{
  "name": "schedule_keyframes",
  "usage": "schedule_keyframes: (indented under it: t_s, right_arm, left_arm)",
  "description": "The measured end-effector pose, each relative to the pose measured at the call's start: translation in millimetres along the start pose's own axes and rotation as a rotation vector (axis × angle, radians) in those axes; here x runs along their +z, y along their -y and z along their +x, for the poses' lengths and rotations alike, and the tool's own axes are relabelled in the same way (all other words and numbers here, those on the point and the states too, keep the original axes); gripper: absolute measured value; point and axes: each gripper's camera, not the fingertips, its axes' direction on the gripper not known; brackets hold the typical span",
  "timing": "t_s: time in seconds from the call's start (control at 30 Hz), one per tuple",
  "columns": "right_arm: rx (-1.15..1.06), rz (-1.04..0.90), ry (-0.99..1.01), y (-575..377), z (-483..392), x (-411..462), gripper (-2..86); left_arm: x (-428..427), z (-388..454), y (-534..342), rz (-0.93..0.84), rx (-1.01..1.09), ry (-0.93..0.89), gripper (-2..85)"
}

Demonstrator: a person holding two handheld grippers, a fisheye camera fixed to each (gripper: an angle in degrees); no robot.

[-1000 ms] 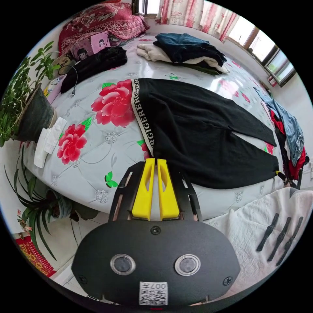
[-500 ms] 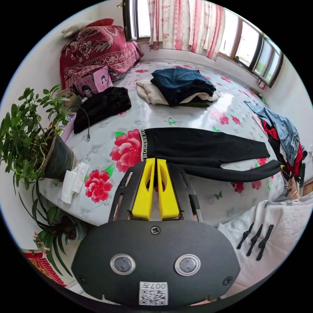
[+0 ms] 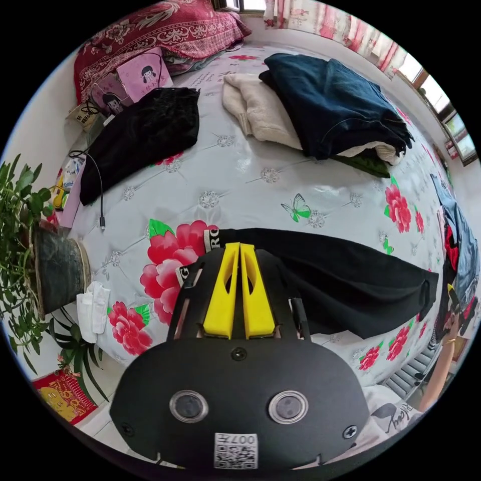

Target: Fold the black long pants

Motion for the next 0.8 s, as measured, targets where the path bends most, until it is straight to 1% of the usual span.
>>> schedule_keyframes:
  t_s: [0.1,0.2,0.27,0.37,0.4,0.47,0.53,0.57,0.6,0.67,0.8]
  right_arm:
    - [-0.059,0.011,0.023,-18,-7,3,5.9]
    - [-0.166,-0.014,-0.006,-47,-22,11,7.1]
    - [-0.274,-0.035,-0.055,-63,-43,27,7.3]
    - [-0.335,-0.073,-0.126,-61,-62,55,6.9]
    - [-0.34,-0.091,-0.135,-59,-63,62,6.8]
    - [-0.339,-0.196,-0.144,-49,-63,87,5.3]
    - [-0.336,-0.16,-0.11,-43,-59,85,3.4]
    - [-0.312,-0.174,-0.095,-37,-53,85,1.8]
    - [-0.301,-0.179,-0.074,-34,-50,83,1.5]
    - [-0.262,-0.153,-0.017,-22,-40,70,0.5]
    - [-0.222,-0.043,-0.035,4,-29,37,0.1]
  left_arm:
    - [-6,5,-20,0.054,0.019,-0.015,-0.8]
    - [-13,6,-56,0.098,0.028,0.008,-0.6]
    - [-12,6,-76,0.101,0.014,0.009,-0.6]
    - [-1,9,-92,0.075,-0.006,0.022,-0.6]
    - [6,11,-93,0.046,-0.014,0.031,-0.7]
    - [16,15,-91,0.022,-0.012,0.059,-0.7]
    - [30,20,-91,0.002,0.031,0.09,-0.8]
    - [30,25,-92,0.036,0.067,0.101,-0.9]
    - [31,28,-91,0.034,0.083,0.118,-0.9]
    - [31,31,-87,0.012,0.08,0.127,-1.0]
    - [33,39,-88,0.014,0.072,0.144,-1.0]
